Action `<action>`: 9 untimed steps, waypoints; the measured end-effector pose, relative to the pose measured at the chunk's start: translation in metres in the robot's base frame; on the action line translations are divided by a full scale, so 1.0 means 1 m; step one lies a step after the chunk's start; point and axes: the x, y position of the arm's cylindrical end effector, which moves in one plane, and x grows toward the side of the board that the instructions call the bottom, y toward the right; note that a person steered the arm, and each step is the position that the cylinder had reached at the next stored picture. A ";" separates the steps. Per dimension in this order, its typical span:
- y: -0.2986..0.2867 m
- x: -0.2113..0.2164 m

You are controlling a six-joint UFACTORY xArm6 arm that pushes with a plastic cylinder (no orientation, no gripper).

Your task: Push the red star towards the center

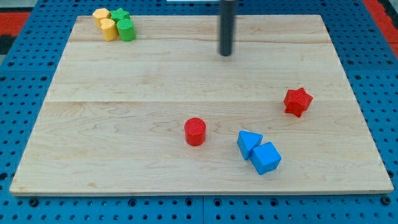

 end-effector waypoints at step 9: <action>0.000 0.152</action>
